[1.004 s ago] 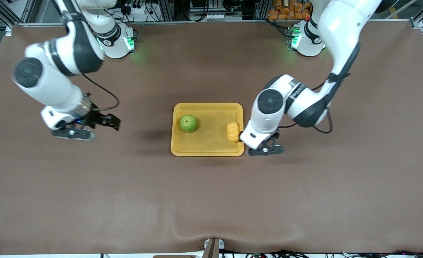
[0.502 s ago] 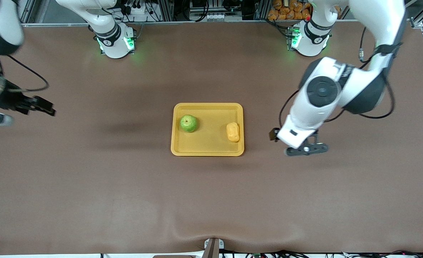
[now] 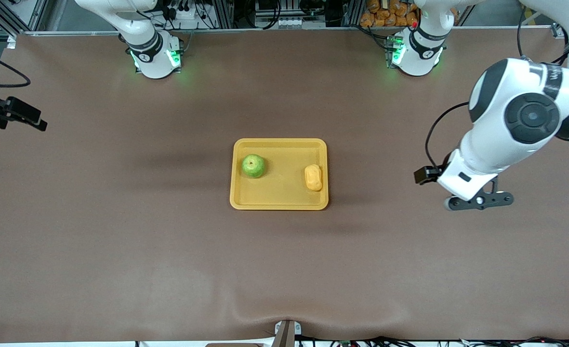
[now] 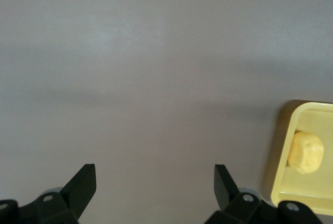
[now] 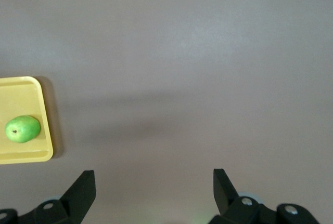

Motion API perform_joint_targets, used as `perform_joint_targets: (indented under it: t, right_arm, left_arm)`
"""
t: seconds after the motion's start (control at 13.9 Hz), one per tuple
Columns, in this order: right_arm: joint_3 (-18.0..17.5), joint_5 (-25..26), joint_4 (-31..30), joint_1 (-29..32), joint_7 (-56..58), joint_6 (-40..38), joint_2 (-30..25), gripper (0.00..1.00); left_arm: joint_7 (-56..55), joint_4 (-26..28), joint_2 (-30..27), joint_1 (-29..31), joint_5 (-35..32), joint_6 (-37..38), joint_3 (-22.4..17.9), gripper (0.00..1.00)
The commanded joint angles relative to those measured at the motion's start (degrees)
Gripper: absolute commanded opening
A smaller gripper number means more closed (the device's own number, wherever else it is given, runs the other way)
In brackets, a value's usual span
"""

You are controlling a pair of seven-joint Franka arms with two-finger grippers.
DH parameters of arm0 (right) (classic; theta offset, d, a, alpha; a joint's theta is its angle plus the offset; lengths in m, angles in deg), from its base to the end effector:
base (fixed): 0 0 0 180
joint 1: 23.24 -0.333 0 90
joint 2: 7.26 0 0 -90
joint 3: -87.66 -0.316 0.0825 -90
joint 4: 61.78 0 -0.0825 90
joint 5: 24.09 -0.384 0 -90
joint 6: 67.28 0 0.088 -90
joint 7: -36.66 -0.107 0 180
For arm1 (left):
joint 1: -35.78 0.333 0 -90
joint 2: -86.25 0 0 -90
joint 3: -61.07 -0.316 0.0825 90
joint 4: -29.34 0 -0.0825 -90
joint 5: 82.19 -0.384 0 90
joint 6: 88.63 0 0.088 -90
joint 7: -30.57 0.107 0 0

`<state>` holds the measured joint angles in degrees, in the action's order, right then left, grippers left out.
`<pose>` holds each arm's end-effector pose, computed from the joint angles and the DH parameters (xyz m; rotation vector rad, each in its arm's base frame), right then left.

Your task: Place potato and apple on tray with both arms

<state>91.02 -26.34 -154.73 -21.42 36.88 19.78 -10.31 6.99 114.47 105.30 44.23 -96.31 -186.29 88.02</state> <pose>0.5302 -0.0445 0.6249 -3.0932 0.1321 0.0737 0.6295 -0.1455 0.4938 -3.0246 -0.0949 0.0580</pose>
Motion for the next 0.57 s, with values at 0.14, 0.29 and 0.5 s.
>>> perform_joint_targets:
  t: [0.14,0.29,0.5]
  right_arm:
    - [0.1,-0.2,-0.7,-0.8,0.5,-0.9,-2.7,1.0]
    - [0.1,-0.1,-0.6,-0.8,0.5,-2.2,-2.7,1.0]
    - [0.2,-0.3,0.3,-0.6,0.4,-2.5,-2.0,1.0]
  left_arm:
    - [5.6,-0.2,-3.3,2.9,0.8,2.9,0.2,1.0]
    - [6.1,-0.2,-4.8,5.0,1.0,3.4,0.5,1.0]
    - [6.7,-1.4,-6.4,6.4,2.5,3.9,0.6,1.0]
